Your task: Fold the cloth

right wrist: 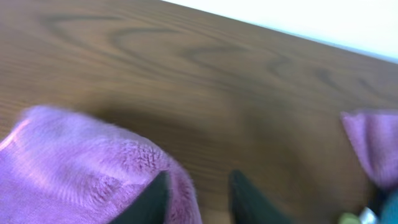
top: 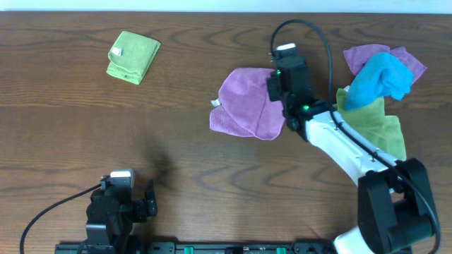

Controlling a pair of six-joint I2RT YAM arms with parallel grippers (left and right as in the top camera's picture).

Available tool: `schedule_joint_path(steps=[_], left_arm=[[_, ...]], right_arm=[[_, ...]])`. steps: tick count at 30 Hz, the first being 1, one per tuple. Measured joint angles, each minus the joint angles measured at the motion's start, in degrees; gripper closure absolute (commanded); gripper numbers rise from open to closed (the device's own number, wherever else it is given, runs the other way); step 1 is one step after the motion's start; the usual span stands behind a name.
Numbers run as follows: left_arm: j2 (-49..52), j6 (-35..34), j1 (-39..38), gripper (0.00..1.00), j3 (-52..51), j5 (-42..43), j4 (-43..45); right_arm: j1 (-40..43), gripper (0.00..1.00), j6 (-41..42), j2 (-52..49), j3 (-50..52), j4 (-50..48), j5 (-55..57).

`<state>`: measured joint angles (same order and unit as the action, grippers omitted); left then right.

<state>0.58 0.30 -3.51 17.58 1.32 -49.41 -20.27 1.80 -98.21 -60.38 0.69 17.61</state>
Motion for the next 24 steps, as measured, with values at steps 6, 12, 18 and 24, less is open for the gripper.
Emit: schedule_joint_path(steps=[6, 12, 18, 24], left_arm=[[0.0, 0.0, 0.0, 0.05, 0.0, 0.0, 0.0], [0.0, 0.0, 0.0, 0.05, 0.0, 0.0, -0.02], [0.0, 0.0, 0.0, 0.05, 0.0, 0.0, 0.0], [0.0, 0.0, 0.0, 0.05, 0.0, 0.0, 0.0]], right_arm=[[-0.48, 0.22, 2.03, 0.26, 0.0, 11.23, 0.07], [-1.22, 0.26, 8.85, 5.05, 0.09, 27.71, -6.14], [0.81, 0.4, 21.79, 7.61, 0.31, 37.22, -17.0], [2.89, 0.39, 26.32, 5.49, 0.61, 37.22, -23.02]])
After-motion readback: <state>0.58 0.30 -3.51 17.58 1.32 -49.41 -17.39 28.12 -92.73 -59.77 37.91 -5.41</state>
